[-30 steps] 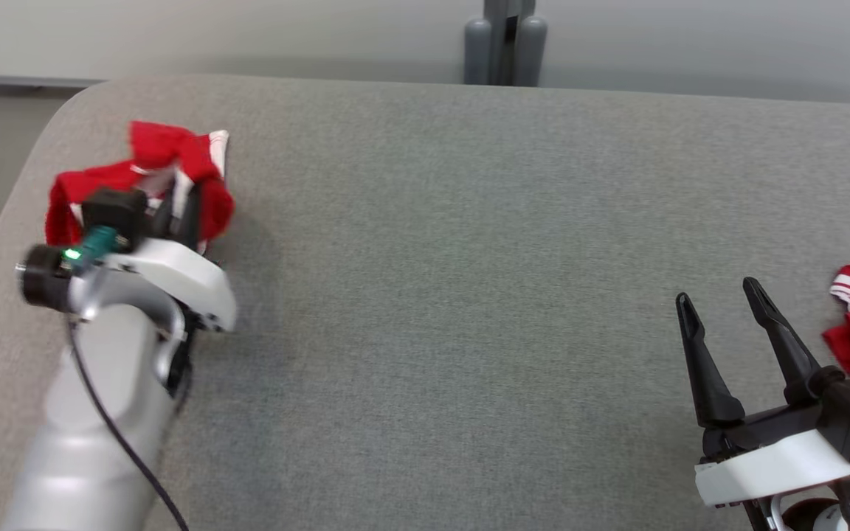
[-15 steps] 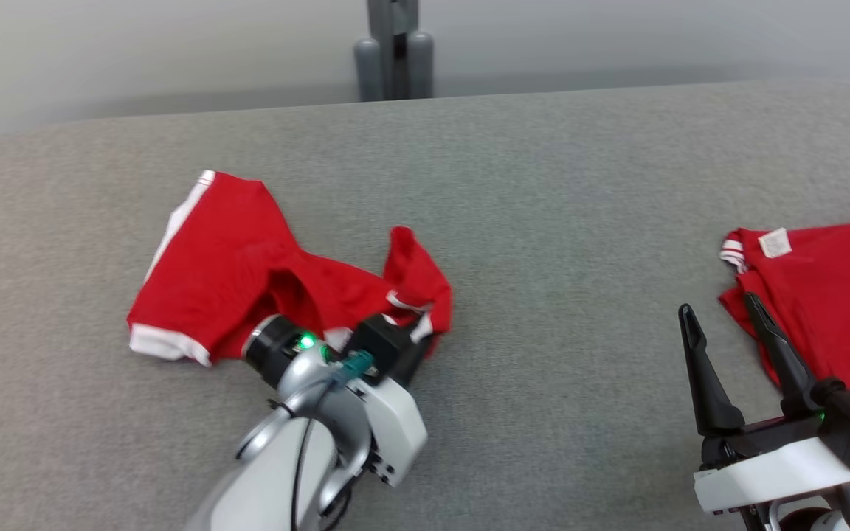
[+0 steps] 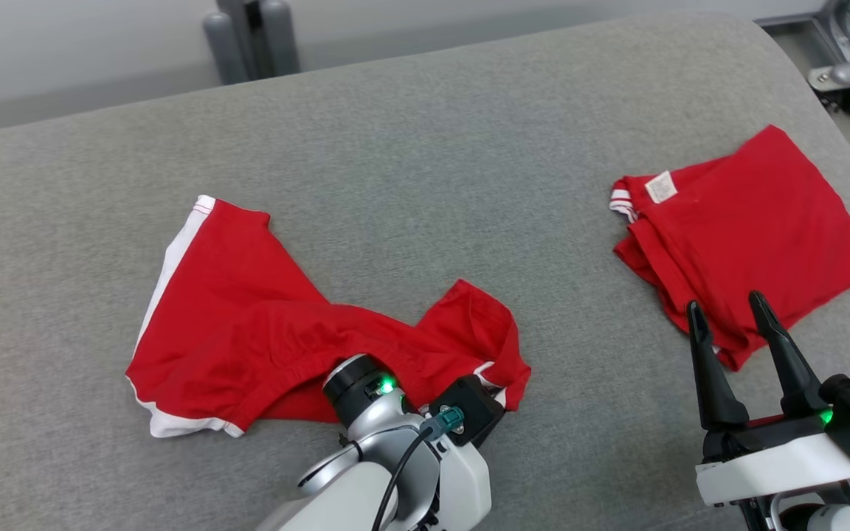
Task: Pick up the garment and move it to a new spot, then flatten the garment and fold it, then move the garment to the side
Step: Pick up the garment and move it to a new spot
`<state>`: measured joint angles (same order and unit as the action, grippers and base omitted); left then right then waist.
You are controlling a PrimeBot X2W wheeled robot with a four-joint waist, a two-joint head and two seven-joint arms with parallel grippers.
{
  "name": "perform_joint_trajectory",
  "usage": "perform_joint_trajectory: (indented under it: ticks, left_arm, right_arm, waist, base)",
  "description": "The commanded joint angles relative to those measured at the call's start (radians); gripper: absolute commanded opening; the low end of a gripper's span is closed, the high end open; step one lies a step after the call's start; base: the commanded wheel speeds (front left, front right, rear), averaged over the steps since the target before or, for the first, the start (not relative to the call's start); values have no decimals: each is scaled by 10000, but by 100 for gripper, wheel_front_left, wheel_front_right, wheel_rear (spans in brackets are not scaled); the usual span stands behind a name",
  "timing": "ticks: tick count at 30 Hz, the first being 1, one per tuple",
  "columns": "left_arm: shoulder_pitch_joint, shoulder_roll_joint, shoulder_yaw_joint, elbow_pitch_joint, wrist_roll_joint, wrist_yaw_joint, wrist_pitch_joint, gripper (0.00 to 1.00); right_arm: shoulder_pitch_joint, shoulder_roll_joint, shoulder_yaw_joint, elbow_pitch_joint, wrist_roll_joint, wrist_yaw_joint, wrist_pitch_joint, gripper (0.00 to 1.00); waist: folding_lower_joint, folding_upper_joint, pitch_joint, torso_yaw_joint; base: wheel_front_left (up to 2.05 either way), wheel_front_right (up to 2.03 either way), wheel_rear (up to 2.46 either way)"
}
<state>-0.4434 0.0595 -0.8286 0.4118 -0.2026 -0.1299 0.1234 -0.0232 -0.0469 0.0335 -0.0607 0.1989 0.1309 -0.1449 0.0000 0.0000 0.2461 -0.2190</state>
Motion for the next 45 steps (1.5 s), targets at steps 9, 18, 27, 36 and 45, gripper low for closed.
perform_joint_trajectory:
  ticks: [9, 18, 27, 36, 45]
  left_arm:
    - [-306, 127, -584, -897, -1066, -30, -391, 100]
    - [-42, 837, 614, -2622, -1559, 875, -927, 100]
    - [470, 1606, 2516, -3648, -1962, 2219, -1958, 100]
    - [1580, 2352, 4619, -3903, -2538, 3304, -3414, 100]
    - [2892, 2512, 6556, -3897, -2778, 3689, -3884, 100]
  right_arm:
    - [-176, -40, -347, 37, -132, -4, -108, 100]
    - [-351, -43, -637, -251, -457, -4, 89, 100]
    - [-435, -44, -539, -346, -625, -4, 193, 100]
    - [-265, -44, -538, -175, -556, -4, 290, 100]
    - [80, -43, -561, -124, -649, -4, 389, 100]
  waist:
    - [0, 0, -209, 345]
    - [0, 0, -554, 1195]
    - [0, 0, -775, 1716]
    - [0, 0, -1154, 2077]
    - [0, 0, -1551, 2331]
  base:
    - [0, 0, 0]
    - [0, 0, 0]
    - [0, 0, 0]
    - [0, 0, 0]
    - [0, 0, 0]
